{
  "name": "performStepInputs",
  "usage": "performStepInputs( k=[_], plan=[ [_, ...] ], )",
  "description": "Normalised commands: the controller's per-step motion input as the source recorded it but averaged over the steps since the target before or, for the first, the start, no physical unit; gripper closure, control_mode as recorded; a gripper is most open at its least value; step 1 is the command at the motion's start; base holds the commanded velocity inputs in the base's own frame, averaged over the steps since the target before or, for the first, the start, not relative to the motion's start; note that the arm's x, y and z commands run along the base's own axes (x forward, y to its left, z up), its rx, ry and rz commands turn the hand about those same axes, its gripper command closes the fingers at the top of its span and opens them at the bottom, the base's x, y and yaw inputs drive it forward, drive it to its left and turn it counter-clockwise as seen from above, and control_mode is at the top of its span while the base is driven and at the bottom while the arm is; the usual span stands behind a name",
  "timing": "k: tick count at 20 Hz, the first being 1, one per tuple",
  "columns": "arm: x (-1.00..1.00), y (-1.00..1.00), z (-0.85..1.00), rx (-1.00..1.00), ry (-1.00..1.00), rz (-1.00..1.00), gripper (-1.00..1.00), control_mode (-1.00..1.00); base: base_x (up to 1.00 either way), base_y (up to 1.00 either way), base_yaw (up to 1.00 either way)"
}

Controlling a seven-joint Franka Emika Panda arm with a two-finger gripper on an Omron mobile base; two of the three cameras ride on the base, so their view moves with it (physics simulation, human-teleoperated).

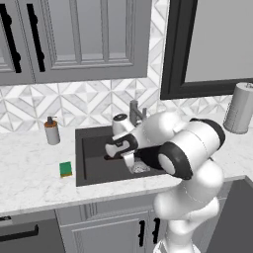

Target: Pick the pan and sponge and place them into the sink. Then turn on the water.

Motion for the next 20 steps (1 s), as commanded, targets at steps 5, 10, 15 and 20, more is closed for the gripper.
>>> performStepInputs(
  k=[5, 10, 15, 20],
  plan=[
    [0.48, 0.03, -0.18, -0.04, 0.0, 0.0, 1.0, -1.0, 0.0, 0.0, 0.0],
    [0.33, 0.17, -0.42, -0.07, -0.01, 0.0, 1.0, -1.0, 0.0, 0.0, 0.0],
    [0.35, 0.31, -0.39, -0.09, -0.04, 0.0, 1.0, -1.0, 0.0, 0.0, 0.0],
    [0.42, 0.31, -0.3, -0.09, -0.11, -0.01, 1.0, -1.0, 0.0, 0.0, 0.0]
  ],
)
